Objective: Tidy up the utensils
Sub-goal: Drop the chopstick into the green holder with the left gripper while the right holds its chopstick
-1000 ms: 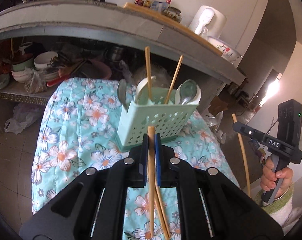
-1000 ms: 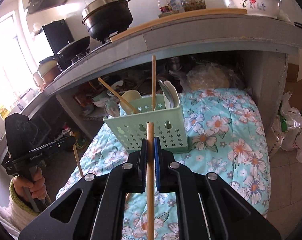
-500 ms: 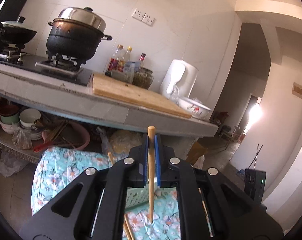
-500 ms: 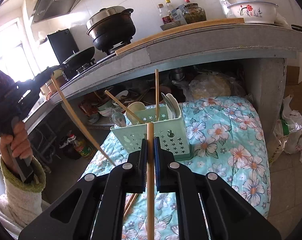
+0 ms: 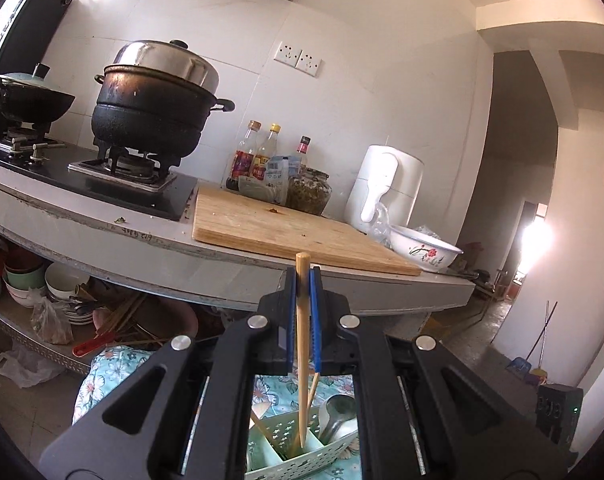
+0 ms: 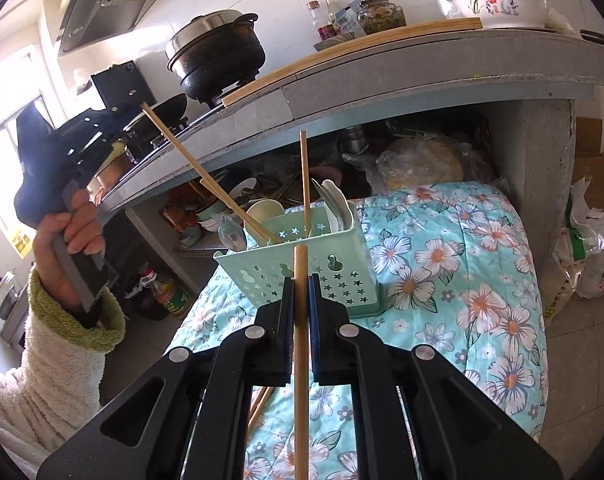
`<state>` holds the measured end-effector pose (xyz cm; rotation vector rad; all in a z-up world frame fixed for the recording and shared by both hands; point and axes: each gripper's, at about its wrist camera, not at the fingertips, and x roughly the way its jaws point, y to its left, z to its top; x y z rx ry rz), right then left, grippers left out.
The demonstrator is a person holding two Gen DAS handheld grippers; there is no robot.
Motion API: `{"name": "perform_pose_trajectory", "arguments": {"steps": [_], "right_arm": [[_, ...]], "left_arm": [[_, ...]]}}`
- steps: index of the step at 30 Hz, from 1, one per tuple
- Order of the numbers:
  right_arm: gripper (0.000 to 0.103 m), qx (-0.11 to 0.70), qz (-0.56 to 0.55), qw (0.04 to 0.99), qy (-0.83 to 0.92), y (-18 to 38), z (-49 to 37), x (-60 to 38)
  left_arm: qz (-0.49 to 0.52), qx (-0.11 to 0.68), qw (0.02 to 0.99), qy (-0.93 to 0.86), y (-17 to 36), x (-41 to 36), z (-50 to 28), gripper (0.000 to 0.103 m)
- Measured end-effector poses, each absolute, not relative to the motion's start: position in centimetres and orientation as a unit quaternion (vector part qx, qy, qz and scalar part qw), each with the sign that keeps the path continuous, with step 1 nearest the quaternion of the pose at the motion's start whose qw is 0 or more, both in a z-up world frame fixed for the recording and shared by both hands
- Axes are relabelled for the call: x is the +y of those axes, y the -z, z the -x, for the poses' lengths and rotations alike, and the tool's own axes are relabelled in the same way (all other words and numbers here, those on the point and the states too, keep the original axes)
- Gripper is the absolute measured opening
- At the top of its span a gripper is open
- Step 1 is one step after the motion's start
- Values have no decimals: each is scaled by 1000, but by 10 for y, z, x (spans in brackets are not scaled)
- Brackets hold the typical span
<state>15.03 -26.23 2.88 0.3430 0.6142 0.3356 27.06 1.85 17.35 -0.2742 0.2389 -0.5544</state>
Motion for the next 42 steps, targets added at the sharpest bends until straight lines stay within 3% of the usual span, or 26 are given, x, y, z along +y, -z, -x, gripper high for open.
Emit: {"name": "perform_pose_trajectory", "arguments": {"steps": [16,18,20,23,42], "right_arm": [[7,313,-166,920,-166,-22,-158,-258],[7,312,-165,921,-163,-23,-157,-259],[7,312,-164,922,-161,-24,-156,-260],[7,312,-162,923,-159,-25,-155,-261],[7,302,-153,930,-146,-36,-151,-260]], "left_arm": [[94,227,927,283,-113,-15,-311,7],[89,232,926,285,-110,-17,-309,10],[86,234,925,285,-107,-17,-306,26],[82,234,926,285,-105,-17,-301,34],[93,180,937,285,-108,37,-216,34]]}}
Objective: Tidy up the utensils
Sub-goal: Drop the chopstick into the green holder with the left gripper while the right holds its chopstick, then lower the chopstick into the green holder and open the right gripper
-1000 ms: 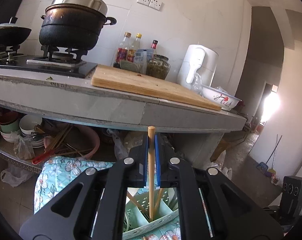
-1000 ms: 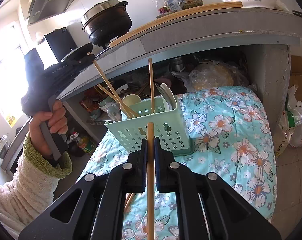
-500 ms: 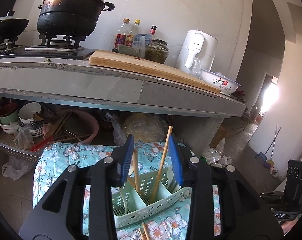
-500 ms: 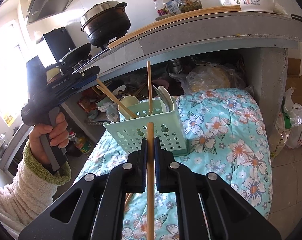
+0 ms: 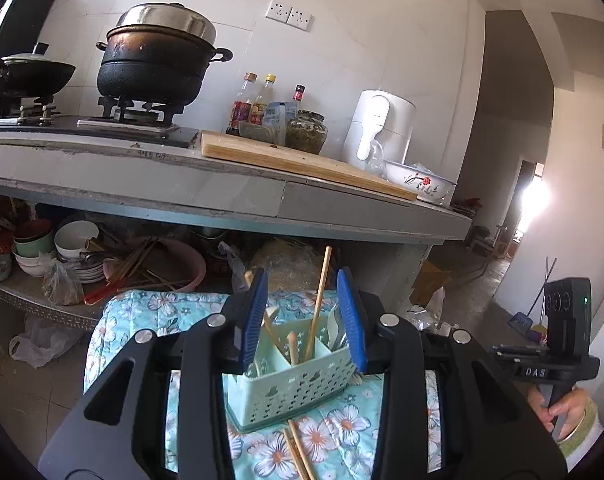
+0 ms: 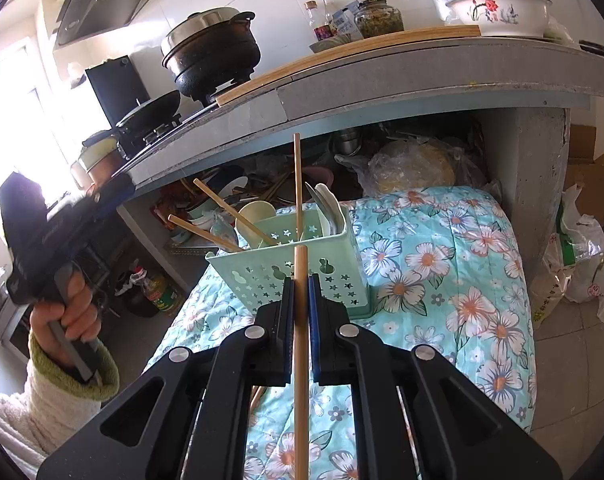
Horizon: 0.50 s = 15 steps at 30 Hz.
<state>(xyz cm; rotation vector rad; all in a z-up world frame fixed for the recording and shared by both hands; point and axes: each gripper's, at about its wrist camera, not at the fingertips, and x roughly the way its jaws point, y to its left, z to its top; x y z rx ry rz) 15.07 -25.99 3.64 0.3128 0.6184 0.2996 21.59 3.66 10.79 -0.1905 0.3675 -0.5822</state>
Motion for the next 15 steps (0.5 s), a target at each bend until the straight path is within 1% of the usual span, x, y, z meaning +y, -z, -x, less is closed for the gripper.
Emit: {"name": "perform_pose_trajectory", "arguments": {"steps": [4,11,15], "right_arm": [[7,297,-145,932,-149,-45,-156,-257],[7,273,-125,940,-164,-72,-178,-239],[7,248,-119,945,-179,-94,-196,-222]], "left_arm": [[109,199,933,279,-79,56,-196,34],[107,297,920,234,-1,70,-185,34],[99,331,915,209,27,71,-182,34]]}}
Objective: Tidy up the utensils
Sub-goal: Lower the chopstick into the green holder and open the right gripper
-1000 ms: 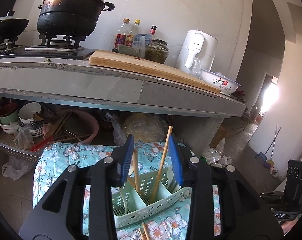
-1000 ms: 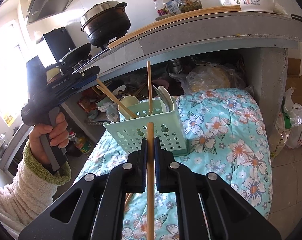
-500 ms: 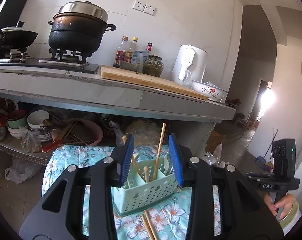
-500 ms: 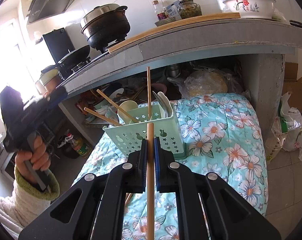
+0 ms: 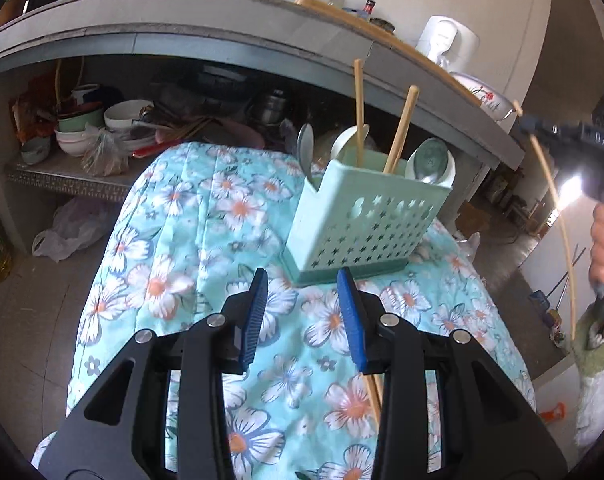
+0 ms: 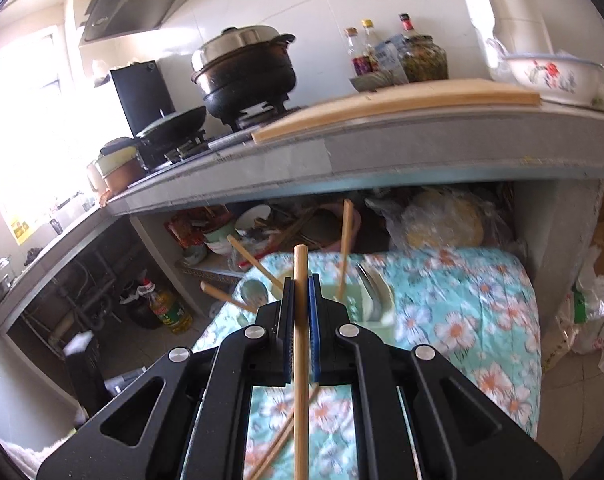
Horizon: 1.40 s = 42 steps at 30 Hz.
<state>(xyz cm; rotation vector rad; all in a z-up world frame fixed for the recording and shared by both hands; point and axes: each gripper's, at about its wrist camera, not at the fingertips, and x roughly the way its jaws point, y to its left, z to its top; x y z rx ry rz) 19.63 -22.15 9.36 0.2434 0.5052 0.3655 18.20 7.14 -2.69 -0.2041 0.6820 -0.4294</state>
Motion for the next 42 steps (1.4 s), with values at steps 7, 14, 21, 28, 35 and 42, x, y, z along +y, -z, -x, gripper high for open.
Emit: {"name": "perform_pose_trajectory", "arguments": {"steps": [7,14,21,28,35,42], "right_arm": [[7,182,-107,955,-209,-134,-237,-187],[7,124,-111,963,-212,-160,-285,-162],[7,118,-124,969,-180,-154,-337,-152],[7,131,-109,975,-140,-130,-369,-146],[7,148,-98,975,-132,-110,-368,-153],[7,167,-76,973,-136,-93,-345,-155]], "left_arm": [[53,363,912,180,49,61,-183,37],[36,372,912,168,51,58,-186,52],[28,372,914,162,51,56,-191,61],[30,369,915,158,50,59,-195,63],[35,374,914,156,55,63,-199,63],[38,374,914,154,53,63,-198,63]]}}
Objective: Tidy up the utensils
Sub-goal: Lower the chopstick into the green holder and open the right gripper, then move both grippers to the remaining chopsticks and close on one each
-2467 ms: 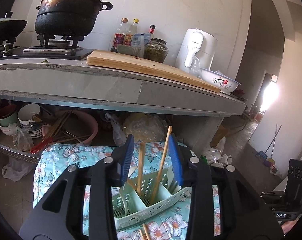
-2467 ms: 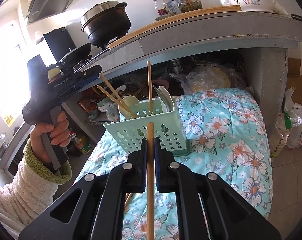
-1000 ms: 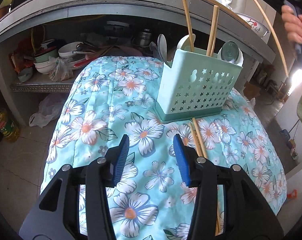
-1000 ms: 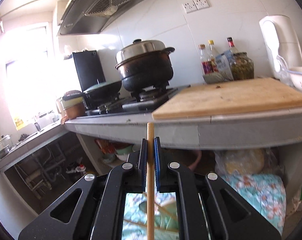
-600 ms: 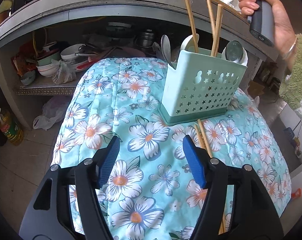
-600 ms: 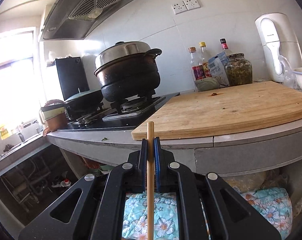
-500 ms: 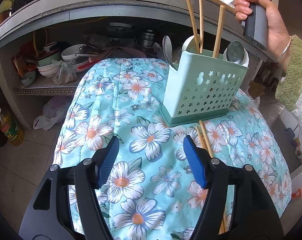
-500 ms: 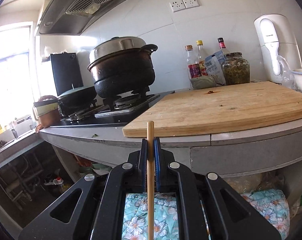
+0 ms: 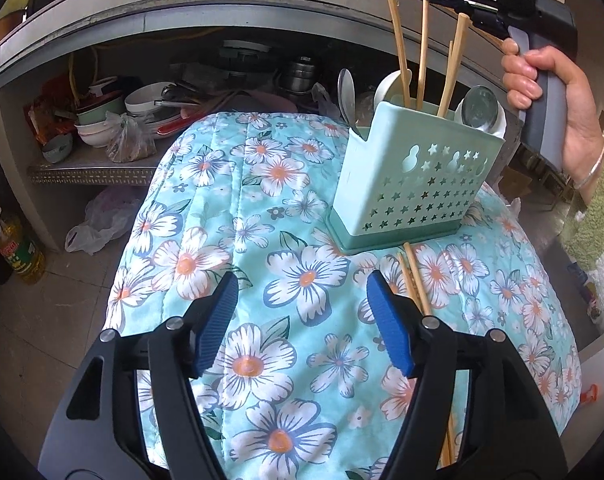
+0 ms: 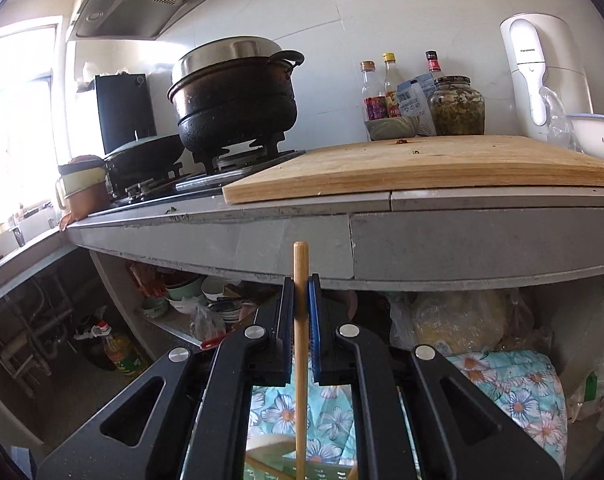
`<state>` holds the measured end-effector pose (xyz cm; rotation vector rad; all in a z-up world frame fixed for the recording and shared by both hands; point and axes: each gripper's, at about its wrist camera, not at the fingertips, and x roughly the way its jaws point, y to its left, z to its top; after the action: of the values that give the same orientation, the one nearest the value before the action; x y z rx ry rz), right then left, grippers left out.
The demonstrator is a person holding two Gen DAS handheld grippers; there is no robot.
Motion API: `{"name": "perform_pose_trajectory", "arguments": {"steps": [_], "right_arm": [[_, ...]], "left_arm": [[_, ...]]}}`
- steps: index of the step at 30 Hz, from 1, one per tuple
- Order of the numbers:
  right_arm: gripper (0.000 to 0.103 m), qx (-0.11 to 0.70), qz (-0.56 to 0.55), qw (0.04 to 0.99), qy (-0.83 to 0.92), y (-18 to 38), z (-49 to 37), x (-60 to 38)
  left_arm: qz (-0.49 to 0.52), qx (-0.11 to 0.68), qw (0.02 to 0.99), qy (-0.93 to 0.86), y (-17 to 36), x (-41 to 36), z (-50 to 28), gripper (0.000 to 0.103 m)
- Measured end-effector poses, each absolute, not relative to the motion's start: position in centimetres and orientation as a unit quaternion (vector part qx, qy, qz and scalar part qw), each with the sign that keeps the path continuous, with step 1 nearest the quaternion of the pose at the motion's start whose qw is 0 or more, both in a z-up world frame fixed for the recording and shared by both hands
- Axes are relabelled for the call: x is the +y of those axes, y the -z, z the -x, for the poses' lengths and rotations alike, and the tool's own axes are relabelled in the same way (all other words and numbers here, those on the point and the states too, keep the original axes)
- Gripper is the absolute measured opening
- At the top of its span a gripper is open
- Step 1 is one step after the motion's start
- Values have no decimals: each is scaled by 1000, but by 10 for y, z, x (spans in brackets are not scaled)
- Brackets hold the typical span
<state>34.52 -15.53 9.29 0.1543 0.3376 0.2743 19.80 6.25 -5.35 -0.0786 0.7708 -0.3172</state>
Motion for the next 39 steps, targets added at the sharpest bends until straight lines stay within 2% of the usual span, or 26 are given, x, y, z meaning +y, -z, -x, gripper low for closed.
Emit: {"name": "perform_pose_trajectory", "arguments": {"steps": [11,13,15,20,25,30,39], "right_arm": [[8,205,-20,971,-122,-63,-312,-151],[16,209,-24,971,-116,-65,-307,-155],[39,204,-36,971,-116,-70,-298,-162],[51,184,-64,973,-121,-83,-263,-179],[53,188,-99,967,-139,-83,-222,-197],[53,232,-147,947,-164,-56,-186,-210],[53,418,-294,824,-243,71,-160,-196]], "left_arm": [[21,369,921,128,45,62,-189,63],[15,366,922,123,42,61,-186,63],[10,363,924,119,39,60,-183,63],[3,357,927,114,33,57,-175,63],[-8,354,928,113,30,51,-168,63],[-21,358,926,118,31,42,-165,63],[-40,364,922,125,33,25,-159,64]]}}
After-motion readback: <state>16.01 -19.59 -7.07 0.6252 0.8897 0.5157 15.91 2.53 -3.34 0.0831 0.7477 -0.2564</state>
